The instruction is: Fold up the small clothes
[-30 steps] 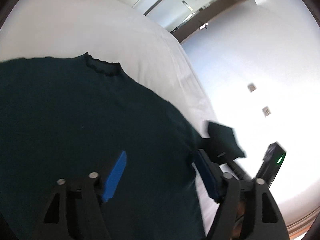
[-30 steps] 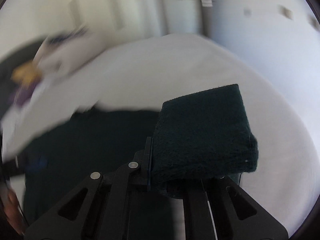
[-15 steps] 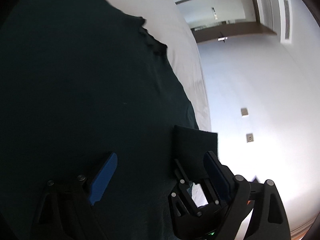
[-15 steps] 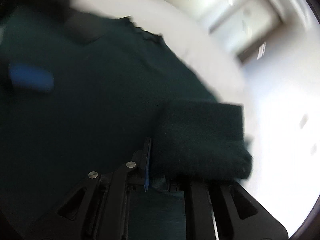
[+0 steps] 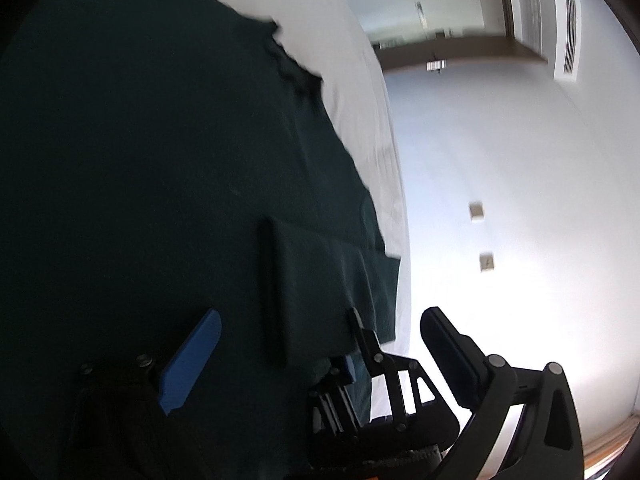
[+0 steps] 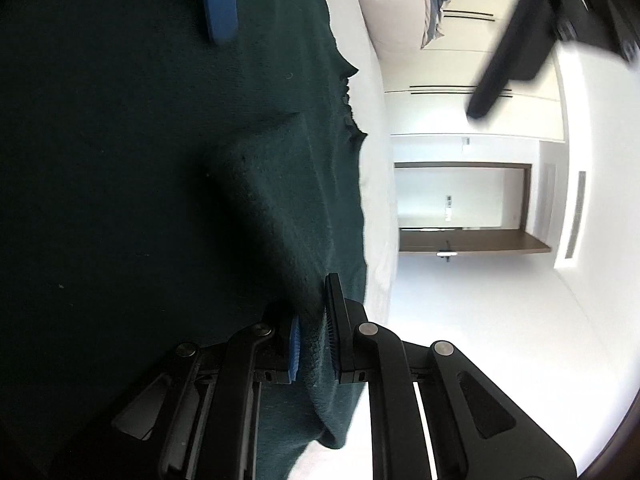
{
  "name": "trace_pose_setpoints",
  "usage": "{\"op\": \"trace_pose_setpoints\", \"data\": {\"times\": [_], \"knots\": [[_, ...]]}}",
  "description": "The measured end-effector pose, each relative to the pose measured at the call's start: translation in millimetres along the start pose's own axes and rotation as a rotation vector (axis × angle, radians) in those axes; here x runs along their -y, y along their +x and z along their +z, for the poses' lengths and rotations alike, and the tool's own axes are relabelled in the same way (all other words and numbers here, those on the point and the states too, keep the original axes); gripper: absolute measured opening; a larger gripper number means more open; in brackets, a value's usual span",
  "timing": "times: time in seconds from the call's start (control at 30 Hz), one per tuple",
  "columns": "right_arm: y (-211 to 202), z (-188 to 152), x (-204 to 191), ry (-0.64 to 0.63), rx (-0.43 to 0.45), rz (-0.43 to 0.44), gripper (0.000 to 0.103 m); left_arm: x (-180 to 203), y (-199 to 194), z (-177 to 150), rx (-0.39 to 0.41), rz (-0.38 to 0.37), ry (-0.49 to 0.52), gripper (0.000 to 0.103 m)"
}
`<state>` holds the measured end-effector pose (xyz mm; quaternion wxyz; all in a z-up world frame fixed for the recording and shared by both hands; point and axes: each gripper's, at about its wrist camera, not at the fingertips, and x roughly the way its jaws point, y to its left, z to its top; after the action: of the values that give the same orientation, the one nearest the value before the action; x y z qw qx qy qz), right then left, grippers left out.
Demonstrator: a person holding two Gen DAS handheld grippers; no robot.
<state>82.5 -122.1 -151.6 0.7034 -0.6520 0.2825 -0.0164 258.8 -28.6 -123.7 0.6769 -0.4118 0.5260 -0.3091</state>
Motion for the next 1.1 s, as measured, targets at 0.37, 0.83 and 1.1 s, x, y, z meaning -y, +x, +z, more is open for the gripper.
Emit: {"op": "trace_pose_setpoints", "data": {"times": [0.37,0.83,1.1], "knots": [[-22,-129,114,0.971,0.05,0.597,0.09,12,45,2,-0.09,0.126,-0.013,0.062],[66,-246,80,1.963,0.039,1.234,0.09,54,-2,30,0.033,0.215,0.143,0.007],[96,-263,83,2.262,0.111,1.288,0.09,19,-53,66,0.151,0.322,0.127,0.007]]}}
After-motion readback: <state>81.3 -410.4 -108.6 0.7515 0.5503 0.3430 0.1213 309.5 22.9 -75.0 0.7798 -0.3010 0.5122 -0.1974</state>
